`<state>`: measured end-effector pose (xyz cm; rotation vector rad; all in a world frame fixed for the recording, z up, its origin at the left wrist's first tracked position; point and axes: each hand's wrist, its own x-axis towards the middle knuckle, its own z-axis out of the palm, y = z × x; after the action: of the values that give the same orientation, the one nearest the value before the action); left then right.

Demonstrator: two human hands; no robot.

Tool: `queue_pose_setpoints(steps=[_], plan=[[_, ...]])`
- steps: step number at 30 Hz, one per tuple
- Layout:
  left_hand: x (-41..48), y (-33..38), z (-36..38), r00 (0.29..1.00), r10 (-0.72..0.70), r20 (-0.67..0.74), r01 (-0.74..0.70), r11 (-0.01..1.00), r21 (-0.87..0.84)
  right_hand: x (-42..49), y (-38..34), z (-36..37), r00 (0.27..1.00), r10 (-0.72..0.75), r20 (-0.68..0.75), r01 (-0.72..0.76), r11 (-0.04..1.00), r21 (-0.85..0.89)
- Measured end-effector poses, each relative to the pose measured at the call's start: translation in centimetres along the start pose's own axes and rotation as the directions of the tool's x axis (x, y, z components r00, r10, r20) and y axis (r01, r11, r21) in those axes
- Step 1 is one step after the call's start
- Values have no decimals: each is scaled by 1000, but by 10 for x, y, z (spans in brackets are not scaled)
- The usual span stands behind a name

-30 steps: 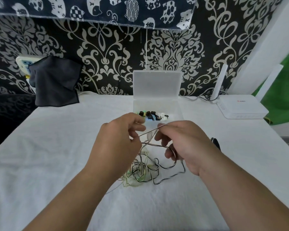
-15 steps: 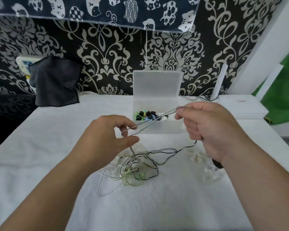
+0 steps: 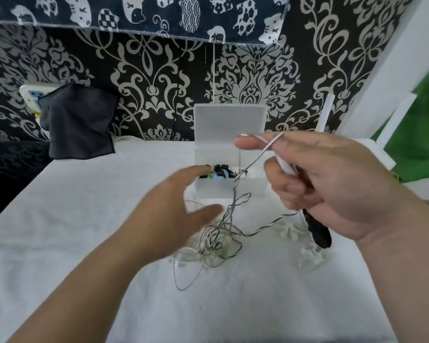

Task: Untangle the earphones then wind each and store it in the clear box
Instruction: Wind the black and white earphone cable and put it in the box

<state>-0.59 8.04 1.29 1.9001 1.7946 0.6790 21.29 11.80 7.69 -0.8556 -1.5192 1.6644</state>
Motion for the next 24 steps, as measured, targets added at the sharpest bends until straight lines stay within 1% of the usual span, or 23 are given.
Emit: queue_pose_setpoints(steps=[1, 2, 3, 4, 5, 6, 7, 8, 9, 11, 12, 13, 14, 15, 16, 17, 19, 20, 21, 22, 23, 24], plan=[[-1, 10, 5, 993, 42, 110, -22, 983, -180, 0, 2, 3, 999, 14, 37, -13, 1000, -16], [-1, 16, 10, 982, 76, 175, -20, 953, -301, 0, 2, 5, 998, 16, 66, -15, 1000, -15], [-2, 19, 15, 983, 71, 171, -7, 937, -350, 0, 2, 6, 997, 1, 77, -1, 1000, -1], [0, 19, 17, 994, 29, 106, 12, 931, -366, 0, 0, 6, 998, -27, 61, 25, 999, 23], [3, 14, 17, 1000, -27, 7, 28, 934, -356, 0, -3, 5, 998, -55, 18, 54, 997, 51], [6, 10, 16, 991, -96, -98, 57, 938, -341, -1, -6, 2, 996, -74, -42, 77, 994, 75], [9, 4, 15, 967, -164, -195, 89, 934, -347, -2, -8, -2, 992, -79, -103, 88, 993, 82], [11, -1, 11, 933, -235, -274, 112, 910, -399, -3, -9, -5, 987, -66, -148, 77, 995, 68], [12, -6, 7, 897, -290, -334, 110, 877, -467, -3, -10, -9, 984, -34, -176, 41, 999, 33], [13, -9, 1, 856, -356, -374, 59, 787, -614, -3, -5, -15, 977, 80, -196, -102, 990, -102], [13, -8, -1, 853, -373, -366, 48, 753, -656, -2, 0, -18, 968, 144, -205, -190, 956, -226], [13, -8, -3, 858, -383, -343, 51, 727, -684, 0, 6, -21, 955, 192, -227, -269, 883, -384], [13, -7, -4, 862, -395, -317, 56, 697, -715, 1, 12, -23, 942, 212, -259, -323, 779, -538], [13, -8, -6, 862, -405, -306, 55, 674, -736, 2, 18, -24, 935, 206, -288, -350, 670, -655], [13, -8, -7, 853, -411, -322, 51, 679, -732, 3, 22, -25, 932, 198, -304, -362, 577, -732], [13, -9, -7, 838, -406, -364, 44, 716, -697, 4, 25, -25, 930, 207, -304, -368, 508, -779], [11, -9, -8, 819, -375, -434, 25, 779, -627, 5, 31, -22, 922, 264, -282, -371, 402, -837], [9, -8, -9, 824, -355, -442, 16, 794, -607, 6, 33, -20, 918, 291, -270, -367, 365, -856], [9, -8, -8, 828, -340, -447, 14, 808, -589, 6, 35, -18, 916, 311, -253, -358, 350, -866], [9, -7, -7, 835, -339, -432, 37, 820, -572, 7, 36, -16, 917, 324, -234, -348, 358, -866], [10, -6, -7, 842, -358, -403, 72, 815, -575, 8, 36, -15, 920, 326, -216, -339, 388, -857], [11, -7, -8, 852, -390, -350, 98, 775, -625, 9, 37, -14, 930, 302, -208, -328, 432, -840]])
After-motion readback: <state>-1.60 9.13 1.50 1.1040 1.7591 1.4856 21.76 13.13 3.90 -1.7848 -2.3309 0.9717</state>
